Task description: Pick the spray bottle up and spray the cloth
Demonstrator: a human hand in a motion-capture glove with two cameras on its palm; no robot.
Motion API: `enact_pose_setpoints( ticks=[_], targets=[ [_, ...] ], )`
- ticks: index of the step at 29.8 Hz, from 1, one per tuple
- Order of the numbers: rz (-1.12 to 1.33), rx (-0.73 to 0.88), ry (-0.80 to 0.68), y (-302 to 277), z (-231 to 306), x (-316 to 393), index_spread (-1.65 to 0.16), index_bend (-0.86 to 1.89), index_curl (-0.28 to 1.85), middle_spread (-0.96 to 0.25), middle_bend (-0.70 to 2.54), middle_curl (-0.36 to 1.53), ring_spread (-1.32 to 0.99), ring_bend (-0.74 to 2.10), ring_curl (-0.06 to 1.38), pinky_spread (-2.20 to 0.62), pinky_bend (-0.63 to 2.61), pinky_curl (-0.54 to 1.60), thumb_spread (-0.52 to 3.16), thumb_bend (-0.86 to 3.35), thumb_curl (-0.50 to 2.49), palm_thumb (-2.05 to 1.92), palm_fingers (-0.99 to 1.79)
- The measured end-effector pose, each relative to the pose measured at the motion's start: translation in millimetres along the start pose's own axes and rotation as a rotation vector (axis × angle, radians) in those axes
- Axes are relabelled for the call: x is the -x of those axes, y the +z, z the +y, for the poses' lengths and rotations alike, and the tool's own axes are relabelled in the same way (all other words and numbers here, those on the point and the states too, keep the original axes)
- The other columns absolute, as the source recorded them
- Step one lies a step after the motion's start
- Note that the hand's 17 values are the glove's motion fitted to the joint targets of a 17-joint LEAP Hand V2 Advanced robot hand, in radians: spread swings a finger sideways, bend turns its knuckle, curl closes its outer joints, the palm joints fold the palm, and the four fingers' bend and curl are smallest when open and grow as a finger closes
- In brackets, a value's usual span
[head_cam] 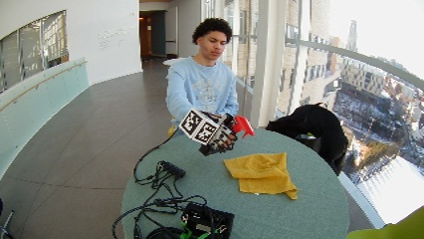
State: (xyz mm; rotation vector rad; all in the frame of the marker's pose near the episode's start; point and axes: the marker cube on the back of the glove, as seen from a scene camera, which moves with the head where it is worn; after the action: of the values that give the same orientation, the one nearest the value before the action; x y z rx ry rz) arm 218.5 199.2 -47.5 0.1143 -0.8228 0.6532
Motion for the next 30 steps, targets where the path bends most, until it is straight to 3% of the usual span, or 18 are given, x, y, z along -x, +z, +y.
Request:
enact_pose_setpoints(
  ticks=[19,30],
  targets=[
    [-0.019,-0.039,-0.016,3.5,1.4,4.8,-0.18,0.16,0.45,-0.08,0.37,0.49,-0.03,0.59,0.4,0.11,0.23,0.37,0.52,-0.03,0.75,0.93,1.21],
    [-0.162,-0.189,-0.254,14.7,4.9,61.3,-0.18,0.16,0.46,-0.08,0.37,0.49,-0.03,0.58,0.4,0.11,0.23,0.37,0.51,-0.03,0.75,0.93,1.2]
  ],
)
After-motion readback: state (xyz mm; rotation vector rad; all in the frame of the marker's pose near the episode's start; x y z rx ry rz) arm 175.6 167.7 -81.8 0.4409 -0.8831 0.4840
